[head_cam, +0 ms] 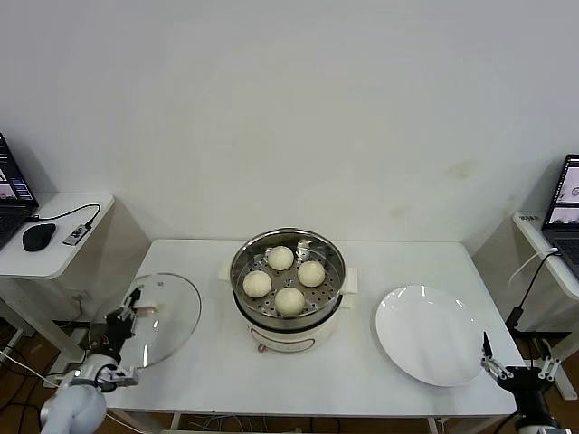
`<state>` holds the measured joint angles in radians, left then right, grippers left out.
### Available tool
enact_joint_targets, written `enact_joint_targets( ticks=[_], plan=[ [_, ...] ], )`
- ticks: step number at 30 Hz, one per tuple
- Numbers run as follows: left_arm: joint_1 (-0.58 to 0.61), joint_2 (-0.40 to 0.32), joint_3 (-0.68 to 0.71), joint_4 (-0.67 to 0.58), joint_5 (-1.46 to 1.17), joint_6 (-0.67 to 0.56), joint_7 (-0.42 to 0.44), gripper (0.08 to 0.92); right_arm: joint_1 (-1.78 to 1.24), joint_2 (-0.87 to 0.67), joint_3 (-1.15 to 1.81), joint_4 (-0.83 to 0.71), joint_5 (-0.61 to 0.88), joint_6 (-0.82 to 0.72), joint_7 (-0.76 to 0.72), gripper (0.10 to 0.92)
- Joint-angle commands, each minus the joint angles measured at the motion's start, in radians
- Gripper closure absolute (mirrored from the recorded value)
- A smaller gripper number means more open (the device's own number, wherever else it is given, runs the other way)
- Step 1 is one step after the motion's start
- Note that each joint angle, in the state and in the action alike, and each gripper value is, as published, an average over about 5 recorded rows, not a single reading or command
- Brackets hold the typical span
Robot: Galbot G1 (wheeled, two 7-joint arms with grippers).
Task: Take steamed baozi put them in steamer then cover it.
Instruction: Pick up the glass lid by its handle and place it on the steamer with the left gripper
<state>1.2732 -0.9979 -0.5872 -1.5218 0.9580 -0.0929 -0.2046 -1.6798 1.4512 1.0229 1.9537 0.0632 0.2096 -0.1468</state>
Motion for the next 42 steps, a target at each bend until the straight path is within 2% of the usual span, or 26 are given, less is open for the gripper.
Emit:
enact_joint_targets(
  ticks=[1, 7, 11, 14, 18, 24, 32, 42],
  plan=[
    [0.004, 0.157, -0.023, -0.283, -0.237, 0.146, 0.139, 0.849, -0.002, 0.005, -0.033, 0.002, -0.017, 0.005, 0.001, 0.203],
    [-0.045, 0.234, 0.045, -0.385, -0.283, 0.23, 0.209, 0.849, -0.001, 0.017, -0.058, 0.003, -0.044, 0.008, 0.001, 0.203],
    [-0.102, 0.257, 0.172, -0.443, -0.284, 0.324, 0.24, 0.849, 0.004, 0.027, -0.076, -0.005, -0.07, 0.009, 0.003, 0.203],
    [-0.177, 0.247, 0.307, -0.473, -0.267, 0.415, 0.259, 0.849, 0.009, 0.039, -0.08, -0.014, -0.091, 0.011, 0.006, 0.203],
    [-0.312, 0.186, 0.471, -0.484, -0.21, 0.525, 0.291, 0.849, 0.008, 0.052, -0.089, -0.023, -0.117, 0.013, 0.012, 0.203],
    [-0.47, 0.081, 0.637, -0.433, -0.117, 0.611, 0.348, 0.849, 0.011, 0.063, -0.104, -0.027, -0.131, 0.013, 0.018, 0.203],
    [-0.542, -0.038, 0.723, -0.36, 0.002, 0.655, 0.418, 0.849, 0.011, 0.073, -0.119, -0.041, -0.147, 0.017, 0.02, 0.203],
    [-0.561, -0.141, 0.763, -0.253, 0.15, 0.651, 0.454, 0.849, 0.008, 0.085, -0.133, -0.032, -0.143, 0.011, 0.02, 0.203]
  ],
)
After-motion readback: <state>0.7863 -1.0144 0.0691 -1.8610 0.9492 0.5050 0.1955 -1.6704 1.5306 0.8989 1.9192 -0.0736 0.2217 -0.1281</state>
